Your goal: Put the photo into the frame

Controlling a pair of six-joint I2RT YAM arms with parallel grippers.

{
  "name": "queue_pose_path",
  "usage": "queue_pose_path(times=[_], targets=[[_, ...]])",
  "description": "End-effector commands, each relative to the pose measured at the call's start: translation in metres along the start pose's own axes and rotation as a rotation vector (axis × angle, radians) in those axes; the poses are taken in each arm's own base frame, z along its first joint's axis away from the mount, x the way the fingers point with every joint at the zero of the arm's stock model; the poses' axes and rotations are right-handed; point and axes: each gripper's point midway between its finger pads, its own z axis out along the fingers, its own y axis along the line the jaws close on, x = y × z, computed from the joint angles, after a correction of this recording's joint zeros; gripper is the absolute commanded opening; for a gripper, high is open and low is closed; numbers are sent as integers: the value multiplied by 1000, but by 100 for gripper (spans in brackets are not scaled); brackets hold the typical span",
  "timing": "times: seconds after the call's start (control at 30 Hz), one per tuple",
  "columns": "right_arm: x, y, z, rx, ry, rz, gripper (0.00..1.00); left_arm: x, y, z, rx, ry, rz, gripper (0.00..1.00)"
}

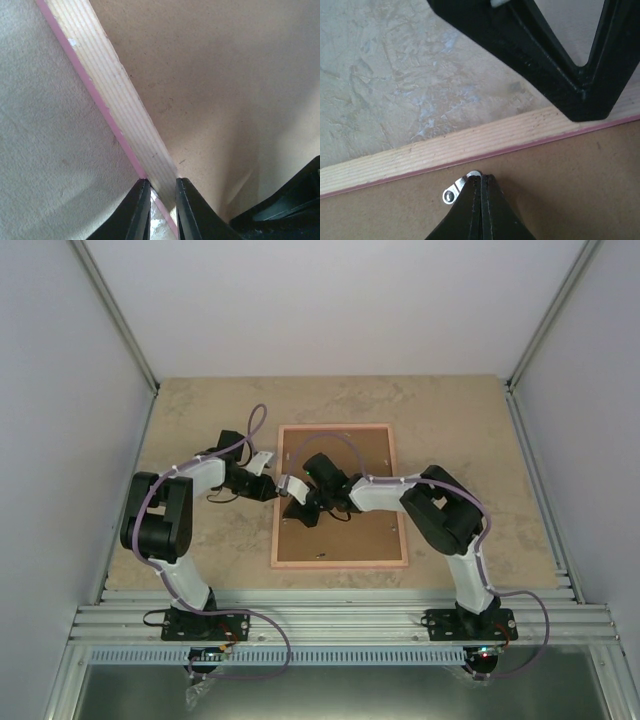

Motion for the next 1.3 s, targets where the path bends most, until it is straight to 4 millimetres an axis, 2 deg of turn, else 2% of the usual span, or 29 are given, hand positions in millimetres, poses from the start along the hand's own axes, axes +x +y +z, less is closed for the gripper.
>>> queue_pose_path(times=[0.0,0.17,0.37,0.53,0.7,0.83,0.93,0.97,1.07,1.17,1.27], targets=[[36,-1,16,-1,118,14,1,21,-8,18,43,64,1,16],[39,14,17,-83,128,-26,1,18,-5,21,39,66,-8,16],[52,35,21,-180,173,-92,0,14,-2,23,35,70,-17,16],[54,39,23,-212,178,-118,0,15,0,25,32,77,-25,16],[47,35,21,-198,172,-120,1,15,0,25,29,78,-24,16],[23,26,2,-192,124,-75,0,10,-4,19,38,56,-14,18],[-9,16,-28,-197,32,-45,1,0,-8,10,33,15,11,20],[-23,11,-44,-188,-10,-45,1,-6,-8,5,24,-7,23,20],[-44,-16,-76,-125,-88,-38,2,-28,-7,-13,-14,-95,58,22],[-56,-62,-99,4,-136,-7,2,-52,-4,-24,-52,-159,93,25],[-59,-116,-110,128,-141,56,2,-73,4,-25,-80,-182,92,25]])
